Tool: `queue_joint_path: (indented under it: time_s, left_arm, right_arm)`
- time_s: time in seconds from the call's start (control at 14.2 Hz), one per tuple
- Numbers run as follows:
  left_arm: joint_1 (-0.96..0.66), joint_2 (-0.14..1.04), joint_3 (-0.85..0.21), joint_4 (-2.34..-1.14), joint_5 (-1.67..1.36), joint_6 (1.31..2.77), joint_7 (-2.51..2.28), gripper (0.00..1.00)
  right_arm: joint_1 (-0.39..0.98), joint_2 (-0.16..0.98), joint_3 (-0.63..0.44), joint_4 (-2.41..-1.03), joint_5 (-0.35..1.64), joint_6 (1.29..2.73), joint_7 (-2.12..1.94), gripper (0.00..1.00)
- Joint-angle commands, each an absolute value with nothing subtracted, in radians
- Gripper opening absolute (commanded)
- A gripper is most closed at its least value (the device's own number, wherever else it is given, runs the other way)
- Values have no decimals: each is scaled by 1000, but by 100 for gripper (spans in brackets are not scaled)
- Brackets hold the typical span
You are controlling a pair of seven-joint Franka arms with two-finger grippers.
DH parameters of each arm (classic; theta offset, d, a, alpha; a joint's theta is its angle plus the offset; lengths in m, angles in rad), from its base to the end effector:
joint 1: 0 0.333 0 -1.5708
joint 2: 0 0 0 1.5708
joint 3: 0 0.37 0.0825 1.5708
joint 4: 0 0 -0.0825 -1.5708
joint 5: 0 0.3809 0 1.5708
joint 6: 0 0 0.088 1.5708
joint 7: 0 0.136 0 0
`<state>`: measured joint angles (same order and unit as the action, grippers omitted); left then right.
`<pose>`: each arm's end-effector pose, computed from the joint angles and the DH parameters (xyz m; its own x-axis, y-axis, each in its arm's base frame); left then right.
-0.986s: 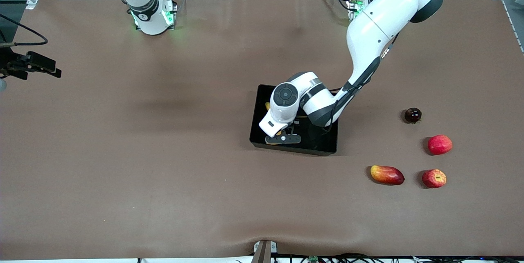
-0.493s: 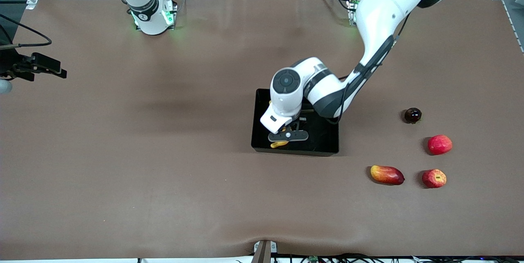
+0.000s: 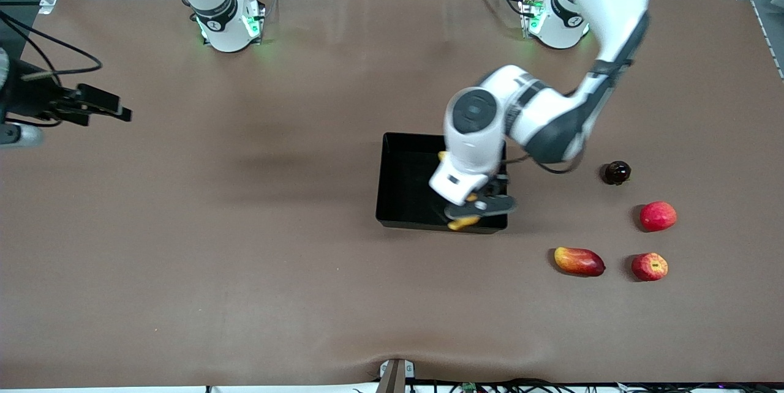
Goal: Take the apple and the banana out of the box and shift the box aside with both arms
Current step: 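Lift the banana out of the tray toward the fruits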
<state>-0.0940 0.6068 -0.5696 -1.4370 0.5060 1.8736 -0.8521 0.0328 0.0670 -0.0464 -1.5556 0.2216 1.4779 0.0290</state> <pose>0.6429 -0.3348 0.3896 0.9942 0.0840 0.0678 0.0940 -0.9826 -0.1605 0.5598 0.0249 0.6155 0.9887 -0.0217 -0.1481 -0.0532 -0.9758 -0.2123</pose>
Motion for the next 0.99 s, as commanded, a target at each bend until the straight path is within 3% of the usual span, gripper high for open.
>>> queue_joint_path:
  time_s: [0.0,0.35,0.56,0.92]
  left_arm:
    - [35,574,-578,-1470,472,1847,-744,0]
    - [282,571,-592,-1572,468,1890,-738,0]
    - [434,551,-592,-1684,469,2012,-736,0]
    - [518,607,-588,-1749,489,2177,-735,0]
  right_arm:
    - [124,136,-48,-1534,238,1532,135,100]
    - [270,253,-48,-1534,302,1718,286,100]
    - [359,326,-48,-1534,304,1839,373,100]
    - [504,440,-49,-1532,302,2015,521,100]
